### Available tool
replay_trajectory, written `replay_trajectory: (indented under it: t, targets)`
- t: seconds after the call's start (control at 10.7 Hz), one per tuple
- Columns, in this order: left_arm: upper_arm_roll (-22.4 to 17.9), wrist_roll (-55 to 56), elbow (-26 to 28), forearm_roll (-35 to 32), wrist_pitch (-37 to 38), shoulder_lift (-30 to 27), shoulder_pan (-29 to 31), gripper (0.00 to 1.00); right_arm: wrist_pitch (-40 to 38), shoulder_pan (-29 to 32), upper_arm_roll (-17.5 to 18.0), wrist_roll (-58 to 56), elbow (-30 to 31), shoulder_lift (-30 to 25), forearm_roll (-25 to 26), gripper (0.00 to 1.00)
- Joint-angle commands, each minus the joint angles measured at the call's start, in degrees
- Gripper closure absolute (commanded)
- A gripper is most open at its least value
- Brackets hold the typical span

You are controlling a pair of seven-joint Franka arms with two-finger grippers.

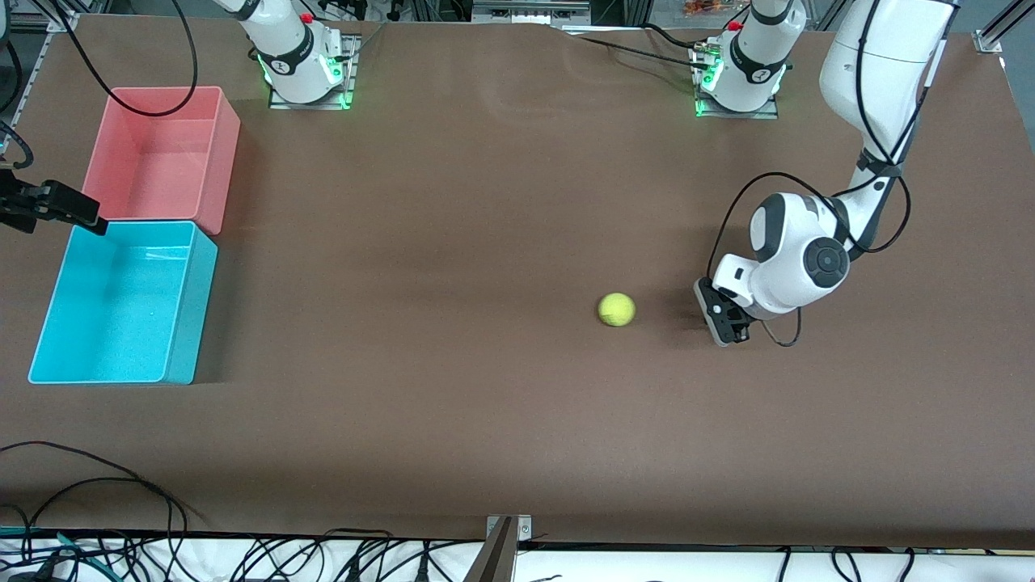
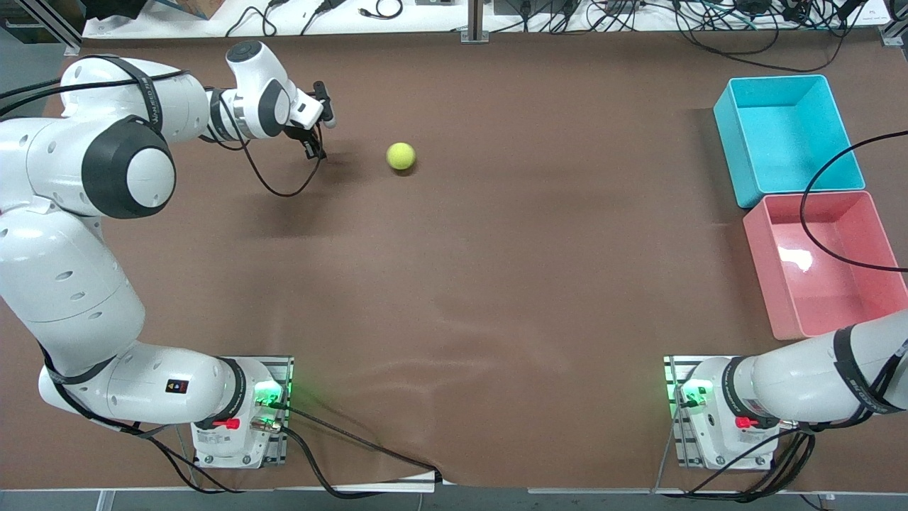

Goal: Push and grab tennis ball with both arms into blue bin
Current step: 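Push the tennis ball with the left gripper toward the cyan bin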

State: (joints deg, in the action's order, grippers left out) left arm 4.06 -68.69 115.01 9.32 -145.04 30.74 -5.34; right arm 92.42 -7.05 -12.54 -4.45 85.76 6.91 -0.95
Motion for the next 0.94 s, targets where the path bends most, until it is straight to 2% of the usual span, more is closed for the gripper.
replay_trajectory:
  t: [0.0,0.47,0.56,0.66,0.75,0.84]
  targets:
    - [-0.54,0.23,-0.13,-0.71,0.81,-0.77,1.03,1.00,-0.14,0.10,-0.03,0.50,-0.95,0.30,0.07,0.00]
    - [-1.77,0.14,0.13,-0.71,0.81,-1.38,1.03,0.99,-0.23,-0.16,0.15,0.32,-0.95,0.39,0.68,0.00]
    - [-2.12,0.31,0.13,-0.62,0.81,-1.73,1.03,0.90,-0.31,-0.42,0.24,0.41,-0.86,0.56,1.03,0.00]
    - [-2.91,0.58,0.22,-0.53,0.89,-2.26,1.12,0.77,-0.49,-0.42,0.33,0.41,-0.86,0.74,1.03,0.00]
    - [-3.78,0.49,0.13,-0.53,0.81,-3.22,1.73,0.51,-0.49,-0.42,0.33,0.41,-0.86,0.82,1.03,0.00]
    - [-4.05,0.40,0.31,-0.53,0.81,-4.36,2.87,0.01,-0.66,-0.42,0.33,0.41,-0.86,0.82,1.03,0.00]
